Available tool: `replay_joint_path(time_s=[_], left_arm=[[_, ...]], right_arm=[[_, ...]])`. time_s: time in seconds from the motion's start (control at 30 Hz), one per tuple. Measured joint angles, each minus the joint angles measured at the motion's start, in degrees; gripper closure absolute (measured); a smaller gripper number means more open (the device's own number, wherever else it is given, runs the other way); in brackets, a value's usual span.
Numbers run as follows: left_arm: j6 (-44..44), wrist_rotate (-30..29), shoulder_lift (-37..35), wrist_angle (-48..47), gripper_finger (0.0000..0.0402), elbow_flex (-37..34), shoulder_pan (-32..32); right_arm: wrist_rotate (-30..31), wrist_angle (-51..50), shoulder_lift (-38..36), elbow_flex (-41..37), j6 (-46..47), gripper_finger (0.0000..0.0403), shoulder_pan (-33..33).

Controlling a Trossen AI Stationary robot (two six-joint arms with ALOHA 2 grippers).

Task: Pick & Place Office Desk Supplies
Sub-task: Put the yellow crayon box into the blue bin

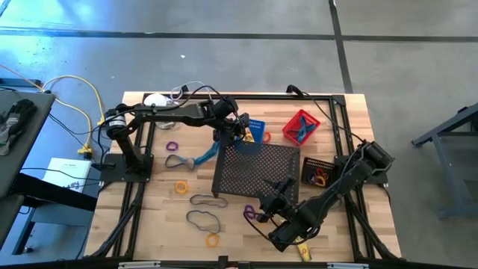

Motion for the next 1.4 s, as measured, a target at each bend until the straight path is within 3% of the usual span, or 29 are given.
replay_joint_path(time_s=[1.0, 1.4], left_arm=[[-4.5, 0.4, -0.1, -2.1, 0.0351, 0.0, -0.6], [-4.6, 1.0, -0.1, -2.1, 0.0285, 0.0, -0.6]], right_arm=[[-1.3, 0.0, 0.0, 0.0, 1.3, 0.02, -0.2], [-1.2, 0.0, 0.0, 0.0, 1.3, 0.02, -0.2]])
